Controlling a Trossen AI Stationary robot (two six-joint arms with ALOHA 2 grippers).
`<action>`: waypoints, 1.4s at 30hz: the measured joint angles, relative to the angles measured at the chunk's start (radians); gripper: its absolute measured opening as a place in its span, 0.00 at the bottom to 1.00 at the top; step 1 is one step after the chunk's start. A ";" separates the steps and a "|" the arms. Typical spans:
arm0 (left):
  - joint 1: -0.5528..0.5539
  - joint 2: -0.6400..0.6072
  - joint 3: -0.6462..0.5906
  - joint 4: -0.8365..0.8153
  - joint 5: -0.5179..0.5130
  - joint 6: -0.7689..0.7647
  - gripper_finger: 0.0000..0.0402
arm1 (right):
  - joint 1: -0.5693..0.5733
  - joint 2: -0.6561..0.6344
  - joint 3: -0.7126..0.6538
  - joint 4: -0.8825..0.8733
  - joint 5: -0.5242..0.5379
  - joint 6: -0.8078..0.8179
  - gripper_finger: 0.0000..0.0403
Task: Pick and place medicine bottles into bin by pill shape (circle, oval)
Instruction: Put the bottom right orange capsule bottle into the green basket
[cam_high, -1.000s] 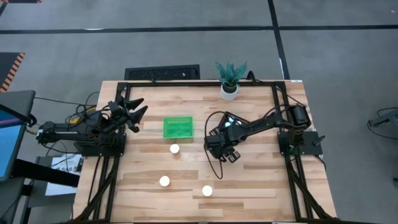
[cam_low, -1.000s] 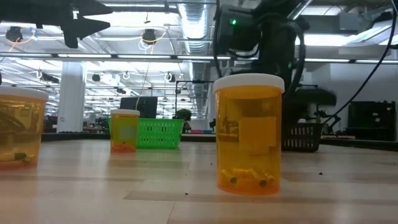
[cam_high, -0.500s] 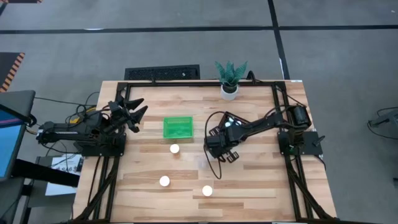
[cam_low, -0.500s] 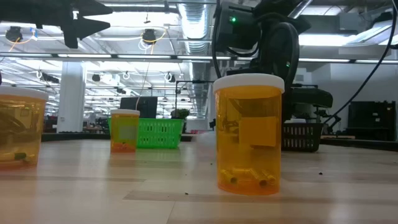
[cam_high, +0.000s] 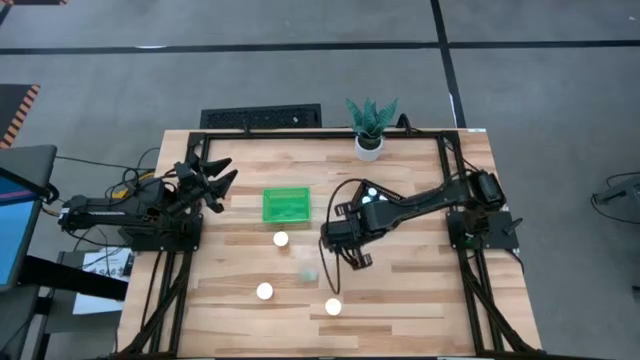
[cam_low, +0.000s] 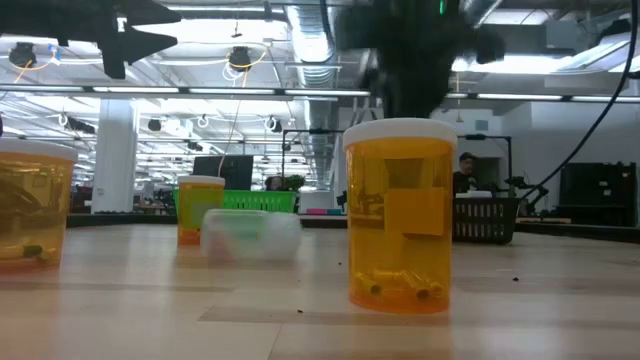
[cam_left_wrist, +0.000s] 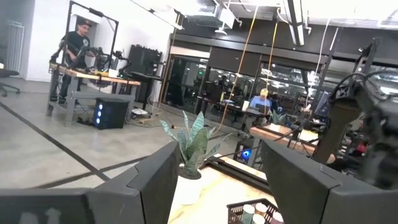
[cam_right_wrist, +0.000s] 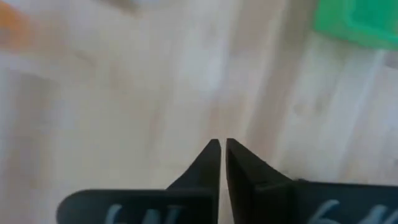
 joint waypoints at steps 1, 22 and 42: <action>0.000 0.000 0.000 -0.001 0.000 -0.004 0.55 | 0.010 -0.006 0.021 -0.005 -0.030 0.036 0.09; 0.000 0.000 0.000 -0.077 0.055 -0.119 0.55 | 0.307 0.063 0.061 0.370 -0.099 0.354 0.65; 0.000 0.000 0.000 -0.122 0.074 -0.168 0.55 | 0.275 0.068 0.145 0.272 -0.261 0.392 0.66</action>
